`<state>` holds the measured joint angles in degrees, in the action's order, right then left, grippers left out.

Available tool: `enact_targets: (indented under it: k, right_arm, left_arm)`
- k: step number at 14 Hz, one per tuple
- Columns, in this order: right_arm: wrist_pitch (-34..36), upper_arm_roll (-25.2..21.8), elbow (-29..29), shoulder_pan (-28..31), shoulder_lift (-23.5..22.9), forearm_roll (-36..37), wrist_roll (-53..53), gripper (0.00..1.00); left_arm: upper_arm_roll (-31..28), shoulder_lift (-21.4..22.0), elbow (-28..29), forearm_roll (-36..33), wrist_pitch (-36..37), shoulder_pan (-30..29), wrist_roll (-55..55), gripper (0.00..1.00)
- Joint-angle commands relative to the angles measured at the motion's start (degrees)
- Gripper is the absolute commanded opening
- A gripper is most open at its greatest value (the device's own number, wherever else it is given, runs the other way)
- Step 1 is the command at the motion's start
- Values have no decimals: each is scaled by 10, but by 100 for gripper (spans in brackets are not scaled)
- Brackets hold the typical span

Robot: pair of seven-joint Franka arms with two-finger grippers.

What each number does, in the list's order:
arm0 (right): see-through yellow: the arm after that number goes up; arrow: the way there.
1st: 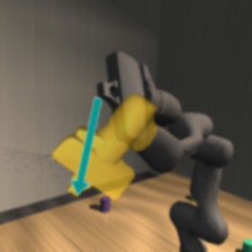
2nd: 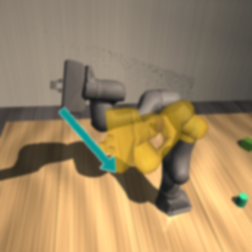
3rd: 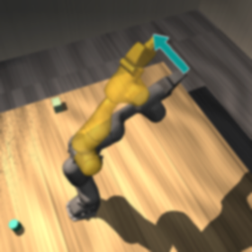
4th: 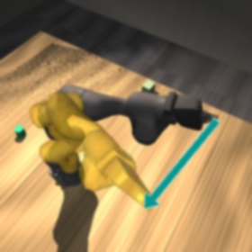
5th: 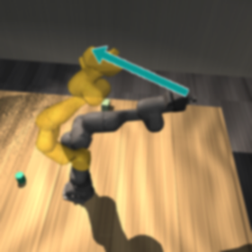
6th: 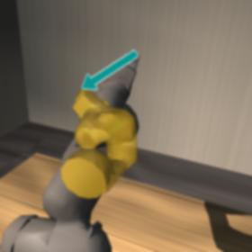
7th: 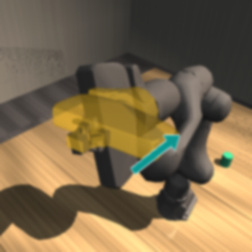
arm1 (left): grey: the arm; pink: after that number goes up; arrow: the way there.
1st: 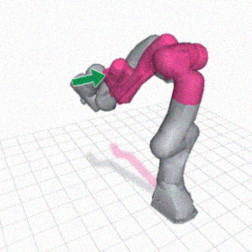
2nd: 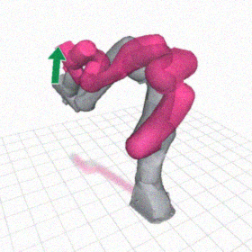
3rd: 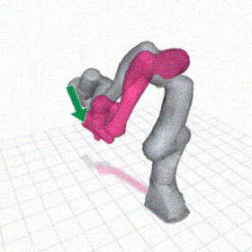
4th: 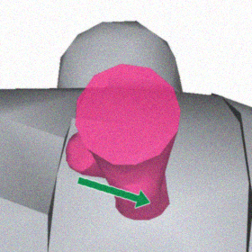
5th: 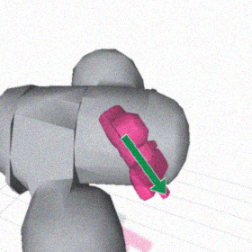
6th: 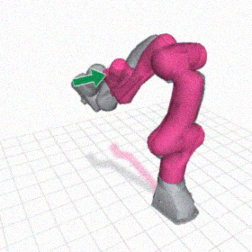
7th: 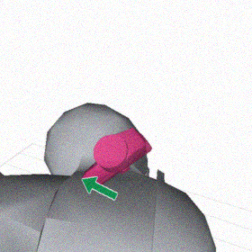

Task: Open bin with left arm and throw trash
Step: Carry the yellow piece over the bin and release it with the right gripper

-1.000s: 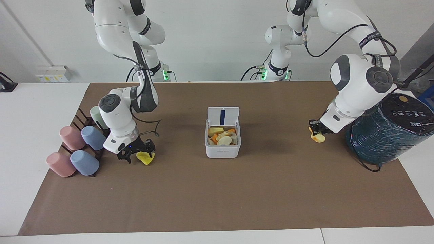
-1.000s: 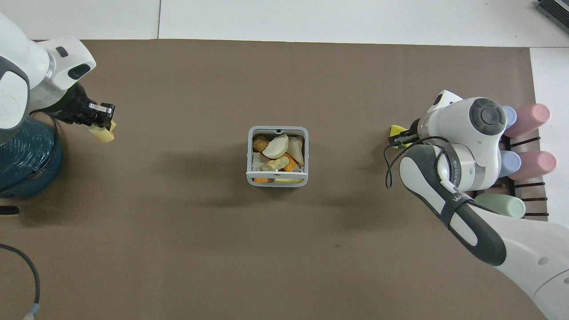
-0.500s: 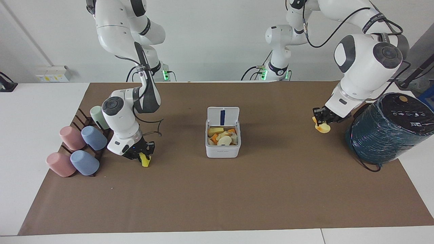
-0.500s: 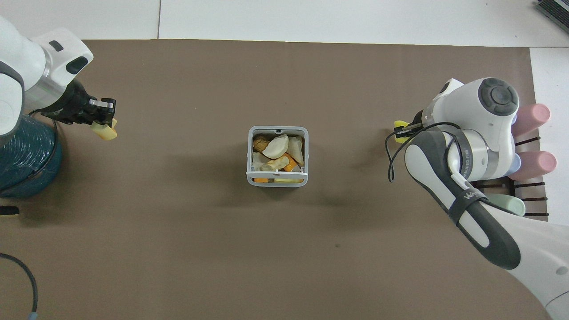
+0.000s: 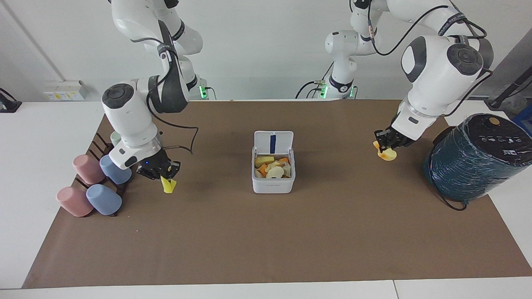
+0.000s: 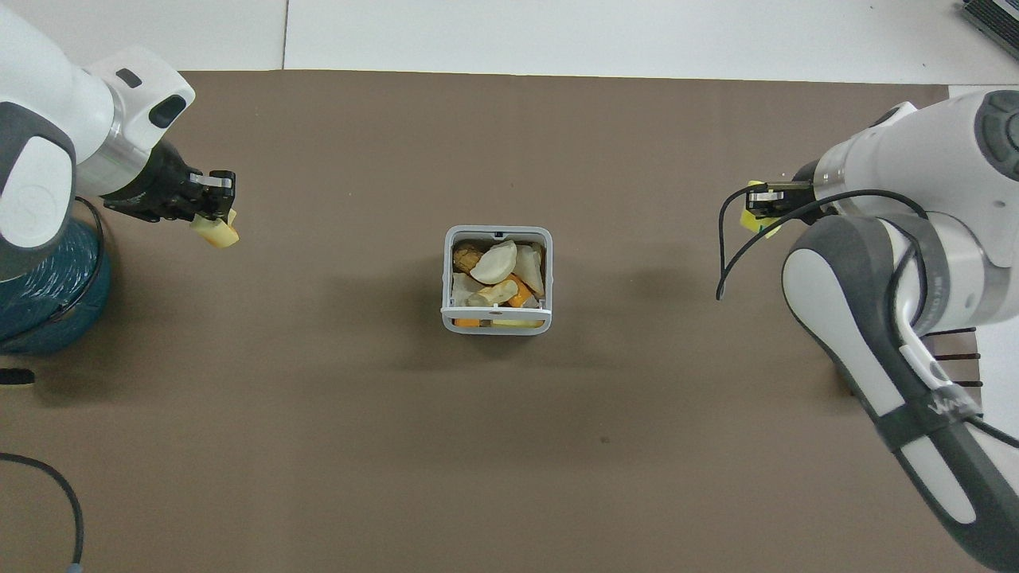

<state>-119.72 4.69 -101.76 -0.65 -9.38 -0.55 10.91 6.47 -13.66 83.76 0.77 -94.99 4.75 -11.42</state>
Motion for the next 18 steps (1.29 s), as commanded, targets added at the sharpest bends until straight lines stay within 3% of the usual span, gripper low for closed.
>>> enact_targets:
  k: [1,4,6,10,13,14,16,18]
  right_arm:
    - [47,11,2,2,35,-13,45,0]
    - [32,51,2,2,33,-141,179,0]
    - [-2,66,-2,-20,20,-212,210,0]
    - [-165,66,-2,-126,-50,-259,338,0]
    - [-219,66,-3,-178,-81,-299,364,0]
    - [-222,66,-5,-184,-86,-300,365,9]
    - [-212,66,-17,-185,-82,-299,360,52]
    - [-211,67,-26,-195,-79,-299,359,87]
  left_arm:
    - [-6,8,5,6,-10,7,-11,0]
    - [-6,8,6,7,-12,7,-11,0]
    - [-5,9,7,7,-13,7,-11,0]
    - [-5,9,7,7,-13,7,-12,0]
    - [-5,9,7,7,-13,7,-12,0]
    - [-5,9,7,7,-14,7,-12,0]
    - [-4,9,10,14,-21,7,-26,0]
    - [-1,14,29,26,-63,20,-65,0]
